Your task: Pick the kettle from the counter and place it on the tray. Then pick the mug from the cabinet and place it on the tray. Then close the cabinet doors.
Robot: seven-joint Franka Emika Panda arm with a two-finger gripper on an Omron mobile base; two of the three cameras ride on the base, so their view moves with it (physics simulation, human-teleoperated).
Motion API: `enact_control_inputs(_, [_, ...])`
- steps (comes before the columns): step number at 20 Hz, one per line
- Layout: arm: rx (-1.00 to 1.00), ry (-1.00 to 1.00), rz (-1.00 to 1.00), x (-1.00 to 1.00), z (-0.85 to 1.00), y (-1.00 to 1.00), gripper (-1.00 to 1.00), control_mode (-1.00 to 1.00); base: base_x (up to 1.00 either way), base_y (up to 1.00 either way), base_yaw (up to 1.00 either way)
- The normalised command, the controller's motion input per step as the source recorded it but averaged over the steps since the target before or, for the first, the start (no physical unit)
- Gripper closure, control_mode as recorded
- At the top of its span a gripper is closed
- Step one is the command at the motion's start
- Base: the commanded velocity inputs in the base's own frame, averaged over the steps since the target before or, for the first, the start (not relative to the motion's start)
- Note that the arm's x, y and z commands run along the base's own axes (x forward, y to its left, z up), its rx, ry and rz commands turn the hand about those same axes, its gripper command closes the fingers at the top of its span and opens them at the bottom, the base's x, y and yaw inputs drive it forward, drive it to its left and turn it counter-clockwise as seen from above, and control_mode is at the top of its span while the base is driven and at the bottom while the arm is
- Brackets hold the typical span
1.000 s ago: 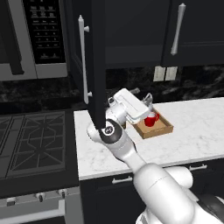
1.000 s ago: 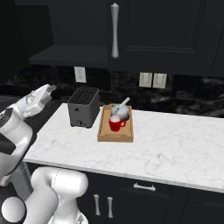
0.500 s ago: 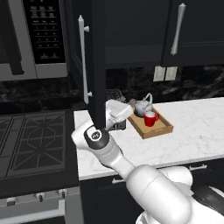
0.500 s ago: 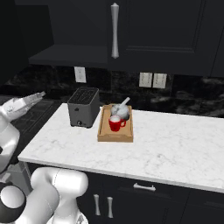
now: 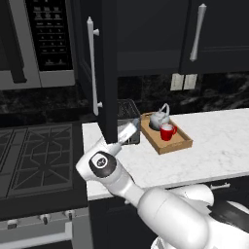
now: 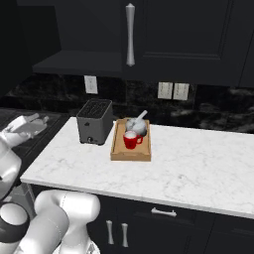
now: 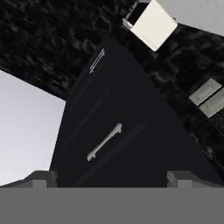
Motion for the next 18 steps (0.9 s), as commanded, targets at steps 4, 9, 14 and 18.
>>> enact_control_inputs(4, [-0.05, 0.18, 0.00, 0.00, 0.01, 0.55, -1.00, -1.00, 0.00, 0.00, 0.00])
enact_control_inputs(9, [-0.07, 0.31, 0.00, 0.05, -0.04, 0.61, -1.00, -1.00, 0.00, 0.00, 0.00])
enact_control_inputs(14, [-0.04, 0.19, 0.00, 0.00, -0.24, 0.20, -1.00, -1.00, 0.00, 0.00, 0.00])
enact_control_inputs(18, [-0.02, 0.08, 0.00, 0.03, -0.15, 0.42, -1.00, -1.00, 0.00, 0.00, 0.00])
